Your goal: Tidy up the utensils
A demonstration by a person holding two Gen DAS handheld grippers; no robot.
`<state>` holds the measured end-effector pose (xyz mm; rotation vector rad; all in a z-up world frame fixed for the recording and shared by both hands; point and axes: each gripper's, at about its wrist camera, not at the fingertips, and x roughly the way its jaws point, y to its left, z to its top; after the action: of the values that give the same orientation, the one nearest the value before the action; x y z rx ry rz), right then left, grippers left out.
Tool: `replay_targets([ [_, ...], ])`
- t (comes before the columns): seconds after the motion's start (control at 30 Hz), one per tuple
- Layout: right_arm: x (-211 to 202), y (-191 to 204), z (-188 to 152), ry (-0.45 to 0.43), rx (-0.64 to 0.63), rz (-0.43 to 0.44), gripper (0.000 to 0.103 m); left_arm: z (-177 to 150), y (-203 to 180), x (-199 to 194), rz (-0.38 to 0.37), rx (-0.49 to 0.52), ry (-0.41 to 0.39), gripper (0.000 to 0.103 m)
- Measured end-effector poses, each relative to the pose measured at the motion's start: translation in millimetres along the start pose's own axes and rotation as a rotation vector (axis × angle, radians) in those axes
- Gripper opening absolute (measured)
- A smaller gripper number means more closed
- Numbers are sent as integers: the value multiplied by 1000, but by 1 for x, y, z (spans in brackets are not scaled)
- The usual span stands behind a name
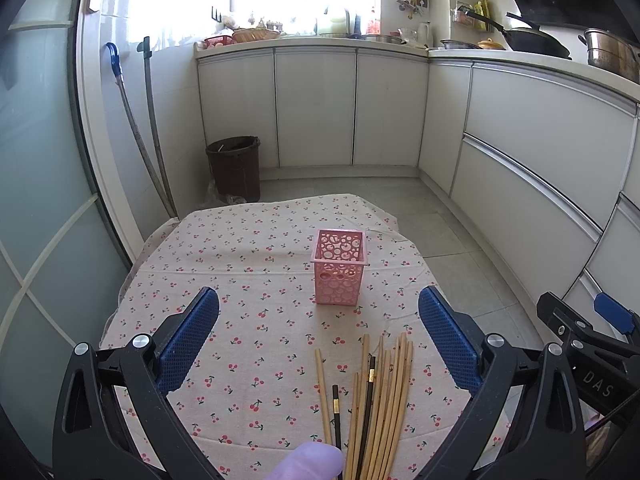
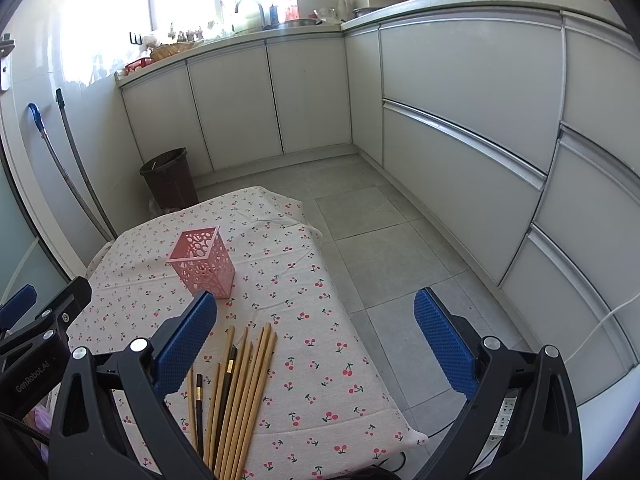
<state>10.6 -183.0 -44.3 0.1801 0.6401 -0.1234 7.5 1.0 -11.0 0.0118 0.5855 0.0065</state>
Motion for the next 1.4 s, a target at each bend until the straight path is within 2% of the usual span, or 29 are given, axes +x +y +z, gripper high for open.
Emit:
replay_targets([
  [1.17,6,3,-1,29,-17,-5,96,1,2,4,10,-1,29,96],
  [1.3,10,5,-2,49,-25,-6,96,1,4,18,29,-10,93,96],
  [1.4,17,6,-4,78,-30,-11,96,0,13,51,74,-27,245,96],
])
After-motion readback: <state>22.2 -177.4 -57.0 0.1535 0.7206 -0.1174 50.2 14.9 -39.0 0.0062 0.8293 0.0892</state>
